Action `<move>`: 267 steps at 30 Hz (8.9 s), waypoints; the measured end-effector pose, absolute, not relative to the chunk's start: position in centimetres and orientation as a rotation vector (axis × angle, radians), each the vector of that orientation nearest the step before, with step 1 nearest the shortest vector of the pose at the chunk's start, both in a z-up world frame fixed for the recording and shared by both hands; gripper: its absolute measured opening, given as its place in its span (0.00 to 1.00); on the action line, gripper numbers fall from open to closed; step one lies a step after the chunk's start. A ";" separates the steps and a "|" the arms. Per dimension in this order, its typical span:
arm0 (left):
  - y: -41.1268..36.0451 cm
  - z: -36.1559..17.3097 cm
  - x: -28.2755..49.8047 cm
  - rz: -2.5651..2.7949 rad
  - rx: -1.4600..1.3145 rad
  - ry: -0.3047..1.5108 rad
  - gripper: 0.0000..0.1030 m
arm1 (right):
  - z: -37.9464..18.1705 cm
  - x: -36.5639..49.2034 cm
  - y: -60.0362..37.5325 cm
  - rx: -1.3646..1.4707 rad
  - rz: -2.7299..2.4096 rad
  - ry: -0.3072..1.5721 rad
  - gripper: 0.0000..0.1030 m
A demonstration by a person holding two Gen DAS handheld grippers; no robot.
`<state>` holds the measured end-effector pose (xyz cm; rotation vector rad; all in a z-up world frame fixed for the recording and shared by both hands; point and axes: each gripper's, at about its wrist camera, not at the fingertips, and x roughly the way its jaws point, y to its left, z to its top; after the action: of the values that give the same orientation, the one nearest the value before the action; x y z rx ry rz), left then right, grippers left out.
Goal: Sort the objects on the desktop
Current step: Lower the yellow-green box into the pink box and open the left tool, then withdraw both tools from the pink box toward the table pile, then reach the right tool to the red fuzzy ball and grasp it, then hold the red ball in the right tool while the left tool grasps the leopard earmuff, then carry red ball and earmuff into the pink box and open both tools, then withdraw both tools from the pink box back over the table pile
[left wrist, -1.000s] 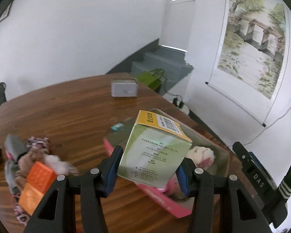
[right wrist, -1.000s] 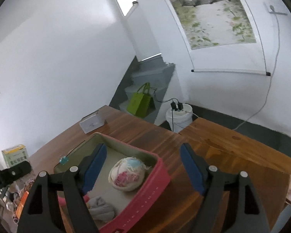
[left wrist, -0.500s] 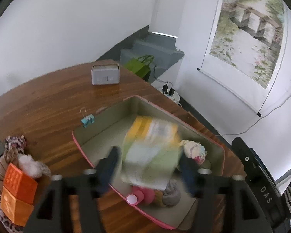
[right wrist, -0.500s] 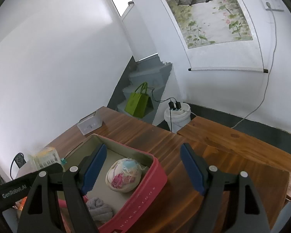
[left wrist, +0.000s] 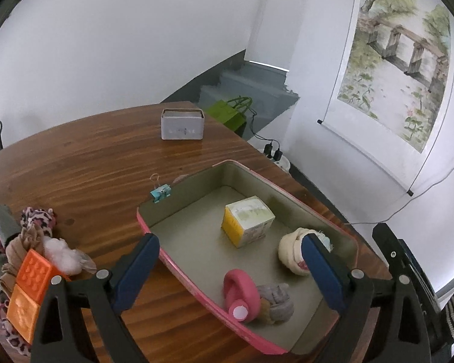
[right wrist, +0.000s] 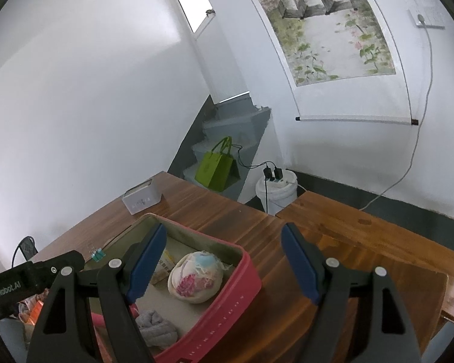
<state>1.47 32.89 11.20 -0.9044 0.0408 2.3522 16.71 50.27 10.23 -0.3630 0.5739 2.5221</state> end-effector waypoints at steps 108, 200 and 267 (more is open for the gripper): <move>6.4 3.2 1.7 2.658 -1.214 -0.242 0.84 | 4.9 7.8 27.1 -1.236 3.110 0.168 0.40; 28.6 14.7 2.1 2.349 -0.826 -0.007 0.41 | 10.2 15.6 47.0 -0.420 2.640 0.519 0.81; 14.3 9.1 2.1 2.667 -0.941 -0.083 0.91 | 10.6 16.0 46.0 -0.350 2.529 0.363 0.81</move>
<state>2.09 14.26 9.15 -0.9406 -0.0832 2.6665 16.00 46.01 10.60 -0.3495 0.3629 2.5289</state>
